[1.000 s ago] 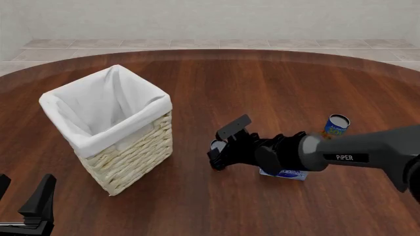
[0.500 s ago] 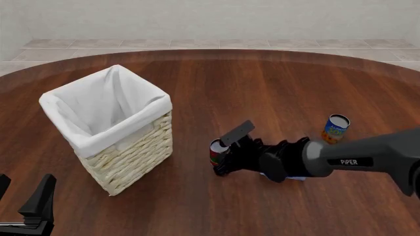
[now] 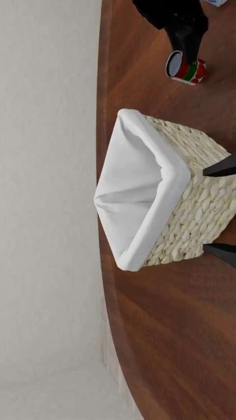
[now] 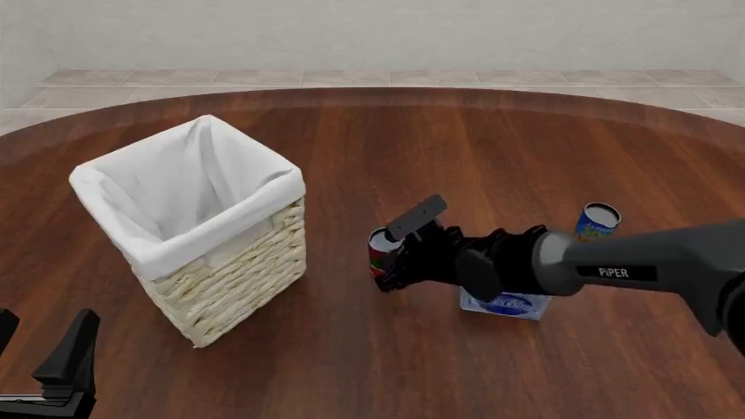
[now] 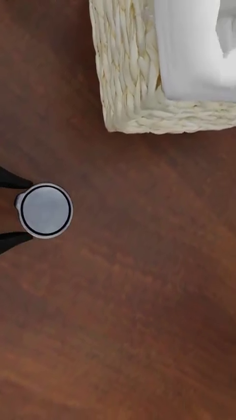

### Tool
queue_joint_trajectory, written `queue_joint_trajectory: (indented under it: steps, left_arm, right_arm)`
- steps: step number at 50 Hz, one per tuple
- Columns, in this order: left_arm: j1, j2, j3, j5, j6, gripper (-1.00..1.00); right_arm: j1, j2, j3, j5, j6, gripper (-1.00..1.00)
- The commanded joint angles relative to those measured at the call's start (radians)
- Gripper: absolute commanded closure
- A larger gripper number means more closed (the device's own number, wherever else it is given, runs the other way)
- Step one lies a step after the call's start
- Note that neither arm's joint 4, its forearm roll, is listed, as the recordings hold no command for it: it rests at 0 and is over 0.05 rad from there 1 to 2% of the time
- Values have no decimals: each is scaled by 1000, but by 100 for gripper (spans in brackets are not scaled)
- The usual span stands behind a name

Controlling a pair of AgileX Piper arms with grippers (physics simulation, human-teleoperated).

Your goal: Pick up the tomato sauce, and put it in the basket.

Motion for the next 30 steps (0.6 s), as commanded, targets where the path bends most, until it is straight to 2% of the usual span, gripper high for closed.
queue_joint_trajectory:
  steps: [1, 16, 30]
  left_arm:
    - [0, 0, 0, 0, 0, -100]
    - [0, 0, 0, 0, 0, -100]
    - [0, 0, 0, 0, 0, -100]
  right_arm:
    - [-5, -35, -39, 35, -6, 100]
    - [-9, -119, -37, 69, -31, 100]
    - [-10, -240, -69, 161, -77, 100]
